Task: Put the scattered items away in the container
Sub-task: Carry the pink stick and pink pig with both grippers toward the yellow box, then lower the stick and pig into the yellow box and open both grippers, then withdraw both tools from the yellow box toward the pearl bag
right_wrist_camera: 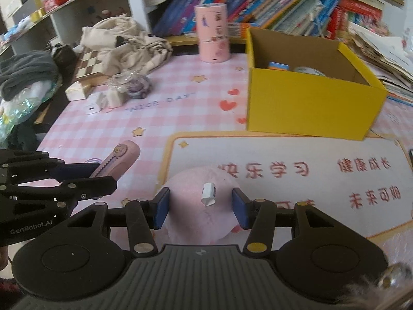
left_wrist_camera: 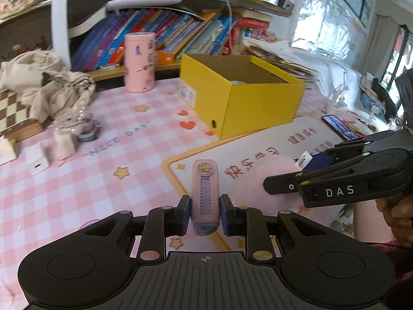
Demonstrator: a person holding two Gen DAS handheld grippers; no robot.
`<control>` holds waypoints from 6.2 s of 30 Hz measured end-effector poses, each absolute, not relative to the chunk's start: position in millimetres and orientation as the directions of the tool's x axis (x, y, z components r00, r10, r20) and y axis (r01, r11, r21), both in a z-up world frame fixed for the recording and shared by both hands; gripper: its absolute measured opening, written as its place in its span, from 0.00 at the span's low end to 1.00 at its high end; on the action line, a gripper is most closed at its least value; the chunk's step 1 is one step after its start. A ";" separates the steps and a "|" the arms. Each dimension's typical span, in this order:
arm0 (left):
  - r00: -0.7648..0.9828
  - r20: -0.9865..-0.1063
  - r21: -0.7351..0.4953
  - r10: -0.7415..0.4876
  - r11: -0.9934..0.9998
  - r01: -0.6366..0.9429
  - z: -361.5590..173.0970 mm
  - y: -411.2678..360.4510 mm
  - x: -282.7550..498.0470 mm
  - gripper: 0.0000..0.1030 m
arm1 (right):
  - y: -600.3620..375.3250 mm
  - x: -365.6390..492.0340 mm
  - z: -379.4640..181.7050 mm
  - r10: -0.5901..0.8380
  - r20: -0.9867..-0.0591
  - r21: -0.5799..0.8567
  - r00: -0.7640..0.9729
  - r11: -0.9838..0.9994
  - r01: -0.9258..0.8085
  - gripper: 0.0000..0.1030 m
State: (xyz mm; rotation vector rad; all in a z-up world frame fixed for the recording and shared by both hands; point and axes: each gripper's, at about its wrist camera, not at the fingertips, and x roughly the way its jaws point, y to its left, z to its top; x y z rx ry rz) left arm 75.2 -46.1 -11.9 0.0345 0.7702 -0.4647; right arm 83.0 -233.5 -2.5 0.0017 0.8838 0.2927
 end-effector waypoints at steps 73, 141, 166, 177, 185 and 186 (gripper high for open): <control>0.727 -0.538 -0.029 -0.427 0.871 0.491 66.4 -283.6 191.1 0.22 | -459.3 203.6 76.1 0.353 -0.542 0.098 0.763 0.928 -0.360 0.47; 0.713 -0.681 -0.041 -0.168 0.981 0.191 -9.1 -239.1 364.5 0.22 | -414.6 429.8 27.2 0.429 -0.603 0.186 0.673 0.896 -0.404 0.41; 0.816 -0.567 0.059 -0.116 0.982 0.180 35.7 -249.3 282.2 0.76 | -444.3 341.7 34.5 0.367 -0.607 0.128 0.705 0.921 -0.369 0.46; 0.813 -0.567 0.047 -0.133 0.980 0.194 36.9 -254.5 233.7 0.76 | -462.5 282.8 44.7 0.349 -0.583 0.119 0.734 0.930 -0.347 0.46; 0.776 -0.610 0.043 -0.159 0.972 0.233 26.0 -261.1 207.2 0.77 | -470.2 245.4 32.7 0.328 -0.632 0.109 0.702 0.934 -0.339 0.45; 0.770 -0.617 0.041 -0.161 0.971 0.236 23.9 -261.6 204.8 0.77 | -470.9 242.0 29.3 0.325 -0.643 0.110 0.694 0.935 -0.336 0.45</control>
